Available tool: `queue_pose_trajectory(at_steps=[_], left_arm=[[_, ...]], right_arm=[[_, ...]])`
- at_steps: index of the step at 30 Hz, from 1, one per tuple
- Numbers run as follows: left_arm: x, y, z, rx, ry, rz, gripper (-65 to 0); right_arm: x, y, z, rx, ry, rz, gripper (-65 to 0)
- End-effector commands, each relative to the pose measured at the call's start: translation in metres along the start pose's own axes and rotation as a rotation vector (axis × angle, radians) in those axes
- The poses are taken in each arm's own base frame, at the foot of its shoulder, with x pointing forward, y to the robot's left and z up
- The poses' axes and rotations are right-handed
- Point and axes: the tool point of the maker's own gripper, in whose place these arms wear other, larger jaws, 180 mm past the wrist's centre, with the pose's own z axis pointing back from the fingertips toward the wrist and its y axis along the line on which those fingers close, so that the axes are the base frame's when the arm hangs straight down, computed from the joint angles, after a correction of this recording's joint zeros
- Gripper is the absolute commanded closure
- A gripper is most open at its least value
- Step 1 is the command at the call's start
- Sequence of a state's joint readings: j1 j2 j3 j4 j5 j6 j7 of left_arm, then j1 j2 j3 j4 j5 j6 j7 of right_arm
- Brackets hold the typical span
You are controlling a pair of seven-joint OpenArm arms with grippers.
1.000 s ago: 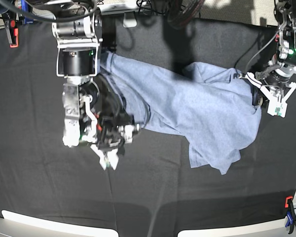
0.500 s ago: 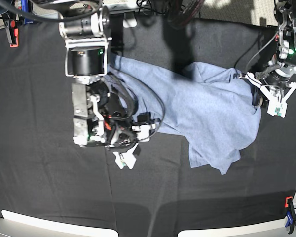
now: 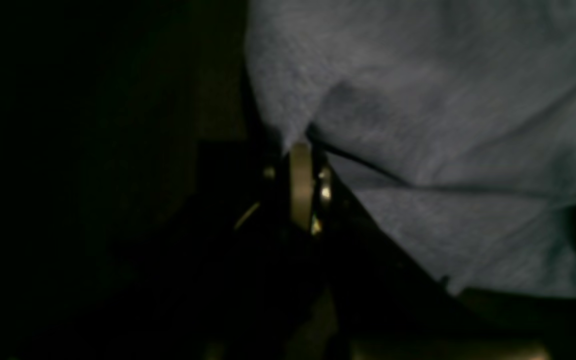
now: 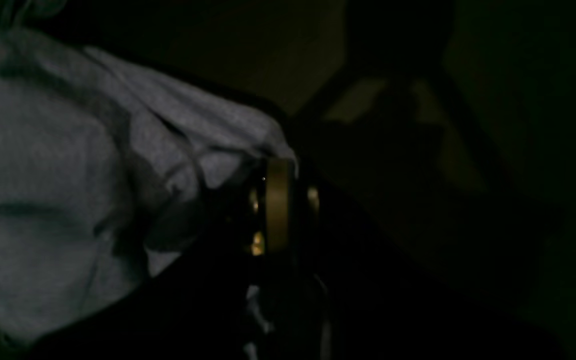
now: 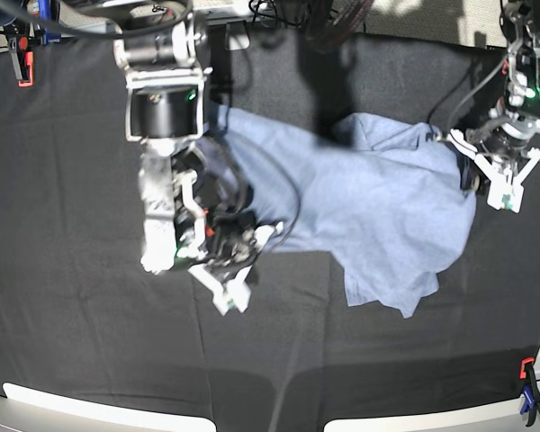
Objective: Layout the t-shirt on the table in an organized manner, then fold the t-shirt properly
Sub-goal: 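Grasp the shirt hem with the right gripper and pull it toward the robot's base, then release the hem and raise the right gripper back toward the shirt's corner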
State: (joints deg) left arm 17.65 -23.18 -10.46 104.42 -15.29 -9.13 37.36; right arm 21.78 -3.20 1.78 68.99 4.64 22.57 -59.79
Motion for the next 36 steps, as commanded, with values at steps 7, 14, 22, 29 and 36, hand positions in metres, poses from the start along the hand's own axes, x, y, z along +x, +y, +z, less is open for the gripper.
queue_pose_trajectory(at_steps=[7,14,22,29,36], left_arm=[[-0.003,0.005,0.007,0.022,-0.005,-0.036,0.0],[-0.013,0.003,0.009,0.018,0.018,-0.035,0.0],[-0.014,0.003,0.01,0.017,0.02,-0.035,0.0],[-0.005,-0.003,0.01,-0.013,-0.029,0.008,0.0],[-0.004,-0.003,0.01,-0.016,-0.033,0.013,0.0]], right_arm=[[0.108,-0.062,0.06,-0.169,-0.255,0.086,0.0],[0.154,-0.116,0.111,-0.342,-0.364,0.112,0.0],[0.167,-0.166,0.152,-0.477,-0.437,0.119,0.0],[0.177,-0.184,0.151,-0.48,-0.517,0.106,0.0],[0.176,-0.196,0.121,-0.431,-0.557,0.063,-28.7]])
